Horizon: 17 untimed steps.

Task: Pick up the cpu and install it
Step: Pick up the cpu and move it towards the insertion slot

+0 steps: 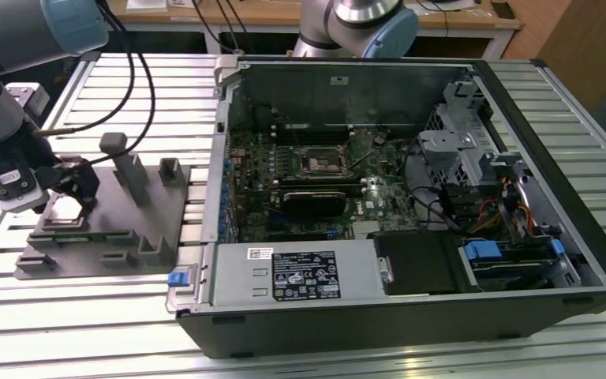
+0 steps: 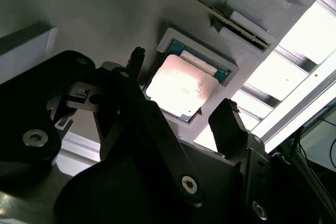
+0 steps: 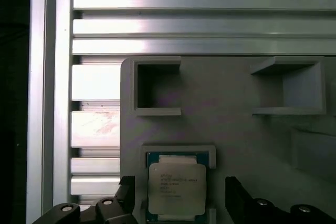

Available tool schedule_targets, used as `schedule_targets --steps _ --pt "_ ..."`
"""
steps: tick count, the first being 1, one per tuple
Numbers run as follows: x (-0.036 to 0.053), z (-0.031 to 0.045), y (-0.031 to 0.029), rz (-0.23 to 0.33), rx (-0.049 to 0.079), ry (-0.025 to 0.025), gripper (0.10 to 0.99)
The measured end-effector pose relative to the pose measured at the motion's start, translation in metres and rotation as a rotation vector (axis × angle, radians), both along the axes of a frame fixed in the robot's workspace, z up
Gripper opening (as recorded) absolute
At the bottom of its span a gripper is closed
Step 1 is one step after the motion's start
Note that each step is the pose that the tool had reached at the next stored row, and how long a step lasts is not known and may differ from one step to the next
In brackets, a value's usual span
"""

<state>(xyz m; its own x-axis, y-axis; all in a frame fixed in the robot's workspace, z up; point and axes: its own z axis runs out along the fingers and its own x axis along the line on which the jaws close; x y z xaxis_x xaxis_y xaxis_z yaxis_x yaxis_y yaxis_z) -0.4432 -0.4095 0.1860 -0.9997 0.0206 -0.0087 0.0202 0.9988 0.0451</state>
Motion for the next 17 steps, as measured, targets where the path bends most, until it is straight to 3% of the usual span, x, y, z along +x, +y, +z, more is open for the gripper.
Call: schedule_targets --steps 7,10,17 --pt "0.0 -0.0042 0.0003 0.0 0.0 0.0002 0.761" --pt "0.0 -0.0043 0.0003 0.0 0.0 -0.0001 0.635" --pt "-0.0006 -0.0013 0.0003 0.0 0.0 -0.0011 0.635"
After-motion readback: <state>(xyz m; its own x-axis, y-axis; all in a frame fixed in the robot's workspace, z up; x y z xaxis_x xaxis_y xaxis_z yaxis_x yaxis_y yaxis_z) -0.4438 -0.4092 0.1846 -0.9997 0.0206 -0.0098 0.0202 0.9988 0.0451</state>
